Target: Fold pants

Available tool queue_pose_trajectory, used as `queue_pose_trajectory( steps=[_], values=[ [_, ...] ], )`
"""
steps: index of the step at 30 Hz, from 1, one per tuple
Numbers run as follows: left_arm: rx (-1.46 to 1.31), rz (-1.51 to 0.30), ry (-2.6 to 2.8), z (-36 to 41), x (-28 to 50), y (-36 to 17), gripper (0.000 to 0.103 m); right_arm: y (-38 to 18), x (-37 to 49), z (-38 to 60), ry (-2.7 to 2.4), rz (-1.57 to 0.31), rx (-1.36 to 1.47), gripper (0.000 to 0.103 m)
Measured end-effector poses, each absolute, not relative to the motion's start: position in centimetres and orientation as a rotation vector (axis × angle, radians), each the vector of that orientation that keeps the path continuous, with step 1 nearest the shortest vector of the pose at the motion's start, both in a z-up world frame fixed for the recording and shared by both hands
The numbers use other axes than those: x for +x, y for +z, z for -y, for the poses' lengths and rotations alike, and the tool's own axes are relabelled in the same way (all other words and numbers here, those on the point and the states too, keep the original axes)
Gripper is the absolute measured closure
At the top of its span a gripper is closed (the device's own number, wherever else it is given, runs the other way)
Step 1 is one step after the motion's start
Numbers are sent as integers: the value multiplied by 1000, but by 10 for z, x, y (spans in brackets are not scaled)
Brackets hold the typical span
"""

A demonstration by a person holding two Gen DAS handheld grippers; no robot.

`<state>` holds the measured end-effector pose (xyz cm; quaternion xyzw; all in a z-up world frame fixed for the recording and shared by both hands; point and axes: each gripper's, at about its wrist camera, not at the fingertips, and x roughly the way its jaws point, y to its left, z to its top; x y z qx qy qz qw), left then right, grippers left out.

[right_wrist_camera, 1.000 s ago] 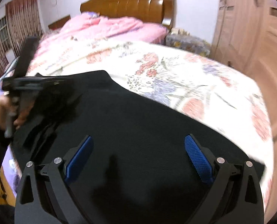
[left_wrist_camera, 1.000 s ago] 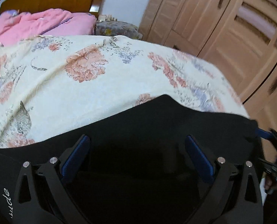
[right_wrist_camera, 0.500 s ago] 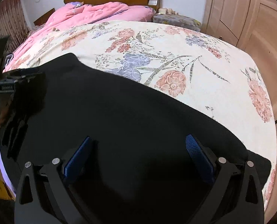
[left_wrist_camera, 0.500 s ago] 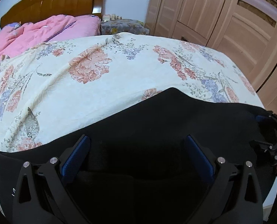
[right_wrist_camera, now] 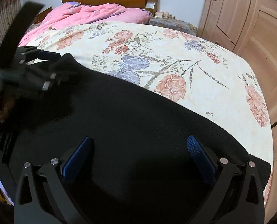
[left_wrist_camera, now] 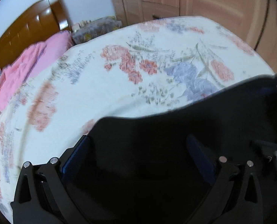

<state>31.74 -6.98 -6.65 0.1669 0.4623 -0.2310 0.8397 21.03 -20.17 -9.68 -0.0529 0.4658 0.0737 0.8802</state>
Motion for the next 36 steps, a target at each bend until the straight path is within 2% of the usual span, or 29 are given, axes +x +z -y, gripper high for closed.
queue_pose_trajectory(
  steps=[3, 14, 20, 22, 30, 33, 36],
  values=[
    [272, -1039, -404, 57, 333, -77, 1, -97, 211, 203, 158, -967, -102, 4],
    [305, -970, -393, 57, 325, -67, 1, -96, 210, 204, 161, -960, -90, 4],
    [28, -722, -425, -8, 258, 18, 2, -97, 210, 201, 152, -963, -116, 4],
    [-16, -674, -348, -41, 235, 29, 2, -97, 210, 201, 148, -961, -122, 4],
    [-210, -710, -108, -178, 141, -17, 2, -97, 211, 198, 142, -964, -136, 4],
    [-164, -796, -92, -191, 136, -54, 2, -96, 211, 199, 147, -969, -134, 4],
    [3, -761, -45, -168, 123, -53, 2, -80, 190, 199, 124, -947, -92, 5]
  ],
)
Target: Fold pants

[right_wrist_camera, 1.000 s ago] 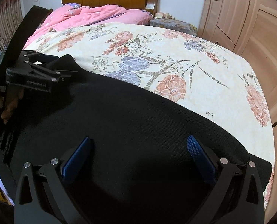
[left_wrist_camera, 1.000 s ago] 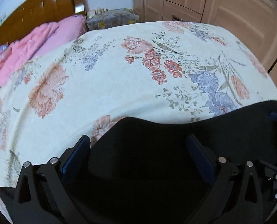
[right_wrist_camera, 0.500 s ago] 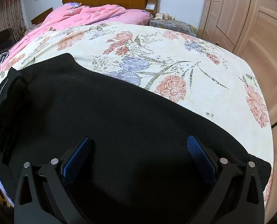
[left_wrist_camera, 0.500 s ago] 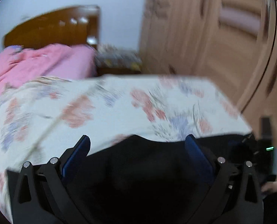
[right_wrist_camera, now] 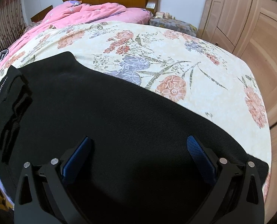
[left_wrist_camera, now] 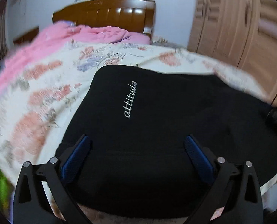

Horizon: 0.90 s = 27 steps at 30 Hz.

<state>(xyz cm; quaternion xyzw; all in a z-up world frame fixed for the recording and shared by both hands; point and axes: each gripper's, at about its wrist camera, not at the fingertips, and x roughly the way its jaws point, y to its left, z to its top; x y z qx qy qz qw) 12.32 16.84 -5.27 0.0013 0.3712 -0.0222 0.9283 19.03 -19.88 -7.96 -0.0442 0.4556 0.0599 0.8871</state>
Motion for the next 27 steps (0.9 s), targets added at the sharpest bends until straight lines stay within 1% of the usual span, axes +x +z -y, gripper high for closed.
queue_pose_trajectory(
  steps=[3, 6, 8, 9, 12, 14, 17, 19, 23, 27],
  values=[
    [-26, -703, -134, -150, 101, -30, 2, -61, 141, 193, 165, -859, -39, 5],
    [7, -672, -260, -107, 80, -10, 2, -72, 109, 184, 135, -882, -93, 5],
    [89, -679, -299, -72, 73, -14, 2, -87, 99, 179, 121, -918, -151, 5],
    [150, -704, -306, -51, 74, -24, 2, -92, 92, 180, 121, -902, -152, 5],
    [238, -838, -289, -20, 88, -60, 1, -89, 81, 193, 153, -893, -73, 4],
    [308, -766, -267, -12, 79, -64, 1, -73, 69, 210, 182, -869, 13, 5],
    [281, -830, -273, -16, 81, -54, 1, -51, 36, 258, 244, -740, 249, 5],
    [275, -782, -265, -17, 72, -37, 2, -51, 18, 291, 200, -708, 351, 5],
    [242, -707, -330, -3, 63, -11, 2, -76, -3, 342, 129, -753, 530, 5],
    [283, -719, -339, 33, 80, -13, 2, -89, -1, 341, 165, -794, 567, 5]
  ],
)
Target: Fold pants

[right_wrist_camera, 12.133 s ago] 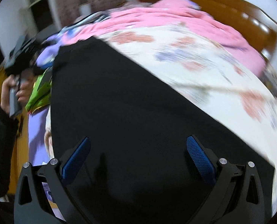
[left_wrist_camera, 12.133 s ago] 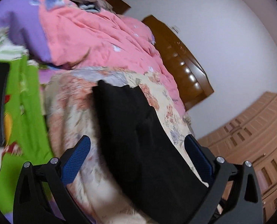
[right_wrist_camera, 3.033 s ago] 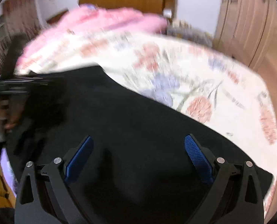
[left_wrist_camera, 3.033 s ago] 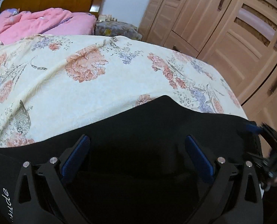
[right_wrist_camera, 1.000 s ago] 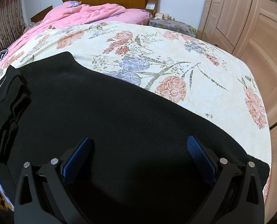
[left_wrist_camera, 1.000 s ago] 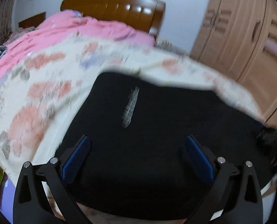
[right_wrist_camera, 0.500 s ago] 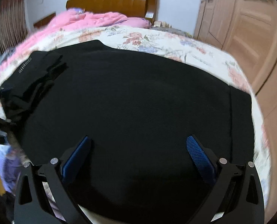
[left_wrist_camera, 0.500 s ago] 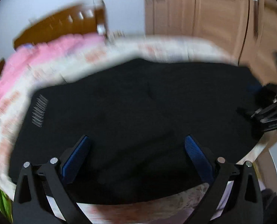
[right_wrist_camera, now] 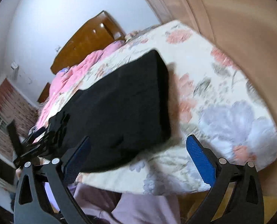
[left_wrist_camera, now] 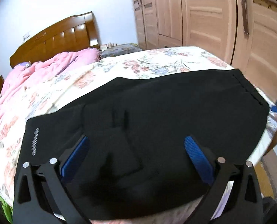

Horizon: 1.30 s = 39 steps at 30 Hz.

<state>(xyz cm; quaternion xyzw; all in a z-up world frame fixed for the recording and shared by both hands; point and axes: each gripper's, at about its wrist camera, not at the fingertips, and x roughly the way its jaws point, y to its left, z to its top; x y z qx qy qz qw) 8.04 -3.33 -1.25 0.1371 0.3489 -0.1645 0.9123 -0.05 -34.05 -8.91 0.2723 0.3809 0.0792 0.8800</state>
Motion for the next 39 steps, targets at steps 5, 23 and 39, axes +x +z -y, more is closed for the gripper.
queue_pose_trajectory(
  steps=[5, 23, 39],
  values=[
    [332, -685, -486, 80, 68, -14, 2, -99, 18, 329, 192, -875, 560, 4],
    [684, -601, -778, 246, 27, -54, 2, -73, 41, 339, 385, -788, 859, 4],
    [417, -676, -758, 220, 82, -45, 41, -100, 42, 343, 379, -769, 1014, 4]
  ],
)
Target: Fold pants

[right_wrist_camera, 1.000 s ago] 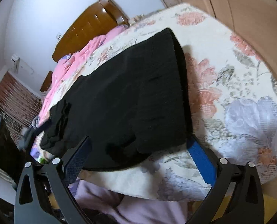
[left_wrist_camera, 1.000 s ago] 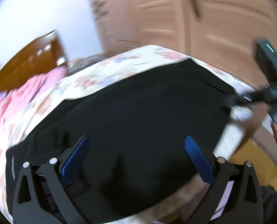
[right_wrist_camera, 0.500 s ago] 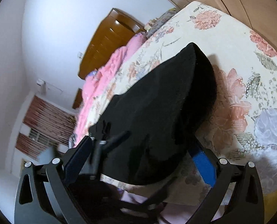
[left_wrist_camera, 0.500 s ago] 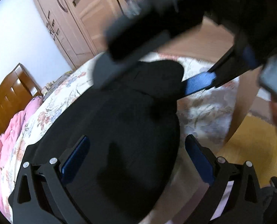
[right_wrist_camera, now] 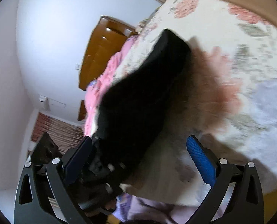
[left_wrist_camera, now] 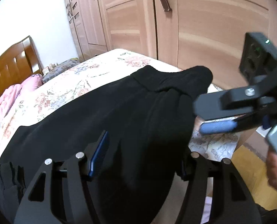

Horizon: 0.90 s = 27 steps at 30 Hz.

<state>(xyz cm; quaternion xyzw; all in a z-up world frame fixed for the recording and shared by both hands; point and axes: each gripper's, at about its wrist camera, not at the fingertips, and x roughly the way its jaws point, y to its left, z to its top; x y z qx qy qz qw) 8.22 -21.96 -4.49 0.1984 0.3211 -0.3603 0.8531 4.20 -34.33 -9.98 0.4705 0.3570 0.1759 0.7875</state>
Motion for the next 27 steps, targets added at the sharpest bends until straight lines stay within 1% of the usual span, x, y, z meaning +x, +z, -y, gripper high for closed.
queue_pose_trajectory(
  steps=[4, 5, 6, 7, 8, 9, 11, 12, 14, 15, 19, 23, 27],
  values=[
    [401, -685, -853, 218, 65, -43, 41, -104, 62, 331, 338, -792, 1009, 4],
    [401, -676, -896, 215, 58, -40, 40, -105, 62, 330, 317, -793, 998, 6],
    [403, -658, -911, 211, 50, -37, 29, -104, 61, 328, 312, -788, 980, 7],
    [392, -615, -908, 198, 44, -31, 15, -104, 59, 328, 309, -787, 966, 8],
    [370, -589, -897, 185, 41, -25, 12, -104, 58, 328, 294, -793, 952, 13],
    [325, -576, -869, 164, 44, -18, 9, -105, 57, 327, 268, -802, 935, 21],
    [269, -582, -760, 130, 56, -11, 6, -105, 57, 324, 235, -811, 899, 26],
    [264, -581, -658, 111, 66, -10, 3, -104, 58, 320, 212, -818, 866, 26],
    [278, -600, -473, 80, 86, -11, 3, -104, 59, 316, 181, -824, 837, 26],
    [278, -621, -391, 63, 96, -13, 3, -104, 59, 314, 175, -816, 828, 24],
    [261, -676, -197, 13, 119, -19, 3, -106, 62, 310, 160, -807, 815, 22],
    [218, -711, -120, -22, 130, -23, 2, -106, 63, 310, 146, -802, 804, 22],
    [205, -739, -86, -41, 137, -31, 2, -106, 62, 310, 131, -786, 807, 21]
  ],
)
